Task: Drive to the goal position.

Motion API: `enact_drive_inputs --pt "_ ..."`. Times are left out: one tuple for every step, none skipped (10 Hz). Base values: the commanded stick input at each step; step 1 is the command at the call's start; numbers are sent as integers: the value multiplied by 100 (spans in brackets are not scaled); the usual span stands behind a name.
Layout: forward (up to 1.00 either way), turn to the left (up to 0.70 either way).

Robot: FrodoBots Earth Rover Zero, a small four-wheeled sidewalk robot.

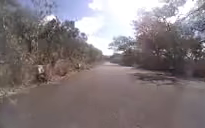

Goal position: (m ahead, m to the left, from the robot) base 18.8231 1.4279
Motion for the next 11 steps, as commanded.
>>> enact_drive_inputs --pt "50 0" --pt "50 0" --pt "50 0" --pt "50 0" --pt "50 0" --pt "50 0" --pt "50 0" --pt "50 0" --pt "50 0" --pt "50 0" --pt "50 0"
